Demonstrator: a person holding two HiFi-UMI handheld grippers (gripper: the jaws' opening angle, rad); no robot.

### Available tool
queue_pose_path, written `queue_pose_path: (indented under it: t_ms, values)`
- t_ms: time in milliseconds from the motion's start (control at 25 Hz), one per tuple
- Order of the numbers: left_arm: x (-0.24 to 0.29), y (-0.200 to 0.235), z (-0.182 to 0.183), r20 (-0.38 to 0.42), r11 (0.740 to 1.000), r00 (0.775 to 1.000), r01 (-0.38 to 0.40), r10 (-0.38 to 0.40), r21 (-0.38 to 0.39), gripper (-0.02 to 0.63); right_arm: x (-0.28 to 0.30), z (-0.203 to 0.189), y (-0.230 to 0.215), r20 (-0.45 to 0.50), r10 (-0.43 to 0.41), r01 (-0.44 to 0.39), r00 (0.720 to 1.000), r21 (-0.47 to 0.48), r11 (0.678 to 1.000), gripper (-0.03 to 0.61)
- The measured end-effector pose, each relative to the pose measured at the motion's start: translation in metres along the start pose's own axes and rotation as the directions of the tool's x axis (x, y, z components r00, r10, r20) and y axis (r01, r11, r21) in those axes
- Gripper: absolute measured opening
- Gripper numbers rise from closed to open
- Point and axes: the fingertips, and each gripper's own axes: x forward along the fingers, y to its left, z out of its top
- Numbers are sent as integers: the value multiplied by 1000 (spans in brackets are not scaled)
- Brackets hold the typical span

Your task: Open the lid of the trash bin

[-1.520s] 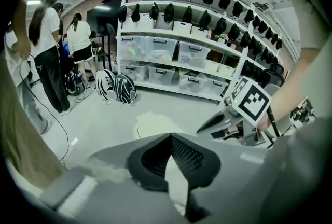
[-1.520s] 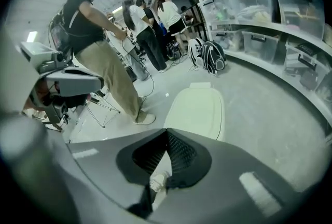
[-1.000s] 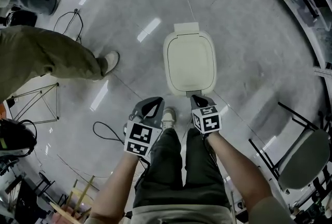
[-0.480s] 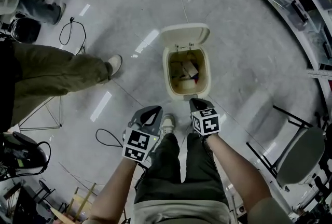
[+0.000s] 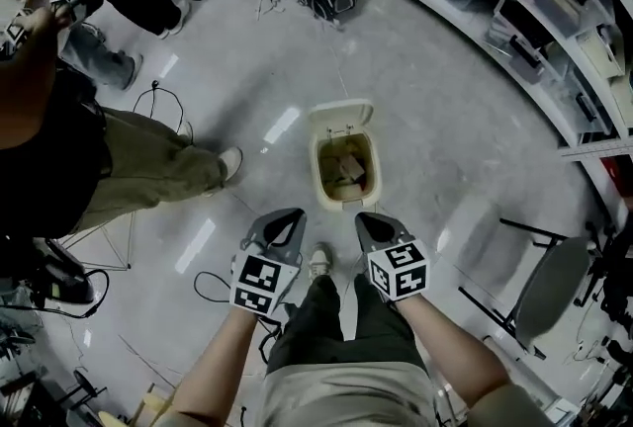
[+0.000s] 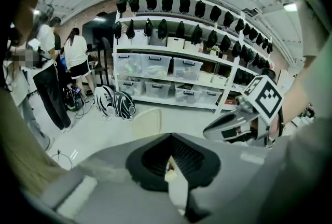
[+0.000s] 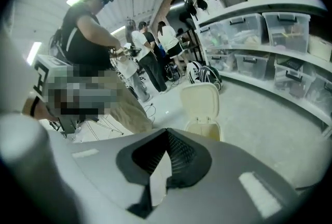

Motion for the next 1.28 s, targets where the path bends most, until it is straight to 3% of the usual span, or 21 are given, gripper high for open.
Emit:
queue_pose_path:
  t_ms: [360,640,880,1280]
  values:
    - [-77,-27,91,114,996,993,-7,-3,87,2,-110,96,72,170,52,-11,984,-236,972,3]
    - [-135,-46,144,189,995,982,-42,24,92,2,-186,161,122,294,126,-8,948,-373,928,3]
    - [-169,-60,187,260,985,965,-60,16,161,3,-240,211,145,396,162,9,904,-397,918,3]
    - [-221,-94,243,389,966,921,-86,-17,246,2,-319,251,173,519,190,51,834,-414,909,3]
